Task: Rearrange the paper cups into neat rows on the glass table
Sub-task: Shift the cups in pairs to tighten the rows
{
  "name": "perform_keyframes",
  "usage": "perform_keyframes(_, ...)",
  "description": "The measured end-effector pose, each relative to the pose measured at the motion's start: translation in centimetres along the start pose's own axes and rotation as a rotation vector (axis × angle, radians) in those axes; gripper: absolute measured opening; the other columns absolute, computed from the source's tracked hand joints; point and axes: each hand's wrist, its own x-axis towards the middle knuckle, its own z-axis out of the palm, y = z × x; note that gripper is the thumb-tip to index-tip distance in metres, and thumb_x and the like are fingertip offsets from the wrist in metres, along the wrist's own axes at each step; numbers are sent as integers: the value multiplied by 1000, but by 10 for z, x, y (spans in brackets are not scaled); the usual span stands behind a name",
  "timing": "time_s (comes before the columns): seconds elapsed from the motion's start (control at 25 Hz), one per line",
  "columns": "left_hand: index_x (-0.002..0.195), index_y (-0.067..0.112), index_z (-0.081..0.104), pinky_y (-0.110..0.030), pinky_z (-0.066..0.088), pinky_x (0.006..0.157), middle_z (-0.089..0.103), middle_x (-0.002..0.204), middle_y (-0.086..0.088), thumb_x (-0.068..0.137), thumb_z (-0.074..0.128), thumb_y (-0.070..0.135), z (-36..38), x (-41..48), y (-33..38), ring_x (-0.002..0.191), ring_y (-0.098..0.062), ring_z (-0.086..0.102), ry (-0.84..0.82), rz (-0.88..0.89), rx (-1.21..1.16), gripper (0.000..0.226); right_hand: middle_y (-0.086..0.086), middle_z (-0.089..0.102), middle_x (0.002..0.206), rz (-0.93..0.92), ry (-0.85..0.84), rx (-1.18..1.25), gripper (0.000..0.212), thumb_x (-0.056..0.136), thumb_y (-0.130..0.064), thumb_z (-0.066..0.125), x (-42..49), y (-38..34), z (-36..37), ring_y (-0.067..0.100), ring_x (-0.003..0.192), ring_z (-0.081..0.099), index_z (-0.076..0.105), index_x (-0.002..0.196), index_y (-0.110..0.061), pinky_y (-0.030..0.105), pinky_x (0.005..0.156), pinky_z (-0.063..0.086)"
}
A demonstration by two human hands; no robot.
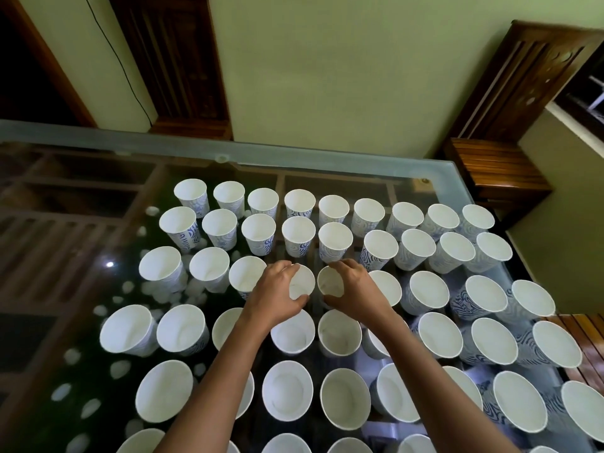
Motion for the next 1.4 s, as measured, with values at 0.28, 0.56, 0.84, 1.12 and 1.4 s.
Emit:
perform_keyframes(0.28,134,17,45,-32,31,105,39,142,-4,78,67,36,-10,-8,-8,130,-21,33,40,-12,-26,63,11,43,140,-34,15,11,69,76,-27,73,-3,-17,1,28,127,39,41,136,-12,36,102,36)
perform_keyframes(0.56,127,13,53,-34,32,104,46,137,-7,81,65,29,-43,-31,-45,127,-22,38,161,-97,13,50,7,41,141,-169,0,36,62,80,-28,69,5,-56,21,25,127,40,43,135,-15,32,101,37)
perform_keyframes(0.84,130,15,50,-32,29,106,42,140,-5,81,65,31,-72,-37,-85,129,-21,36,216,-166,35,53,8,37,143,-228,-28,26,66,80,-31,69,38,-103,47,24,130,36,40,136,-15,31,103,34)
perform_keyframes(1.12,138,19,37,-29,23,109,31,147,-1,79,65,36,-95,-12,-132,135,-18,25,81,-44,23,68,6,37,142,-74,-26,-13,74,74,-37,73,48,-134,74,24,131,33,39,136,-14,29,103,32)
perform_keyframes(1.4,135,15,42,-24,25,105,37,144,-3,79,65,36,-97,-4,-154,131,-18,32,-27,121,-27,64,8,38,143,34,-2,-22,70,77,-28,70,46,-151,78,24,129,38,39,137,-11,27,105,30)
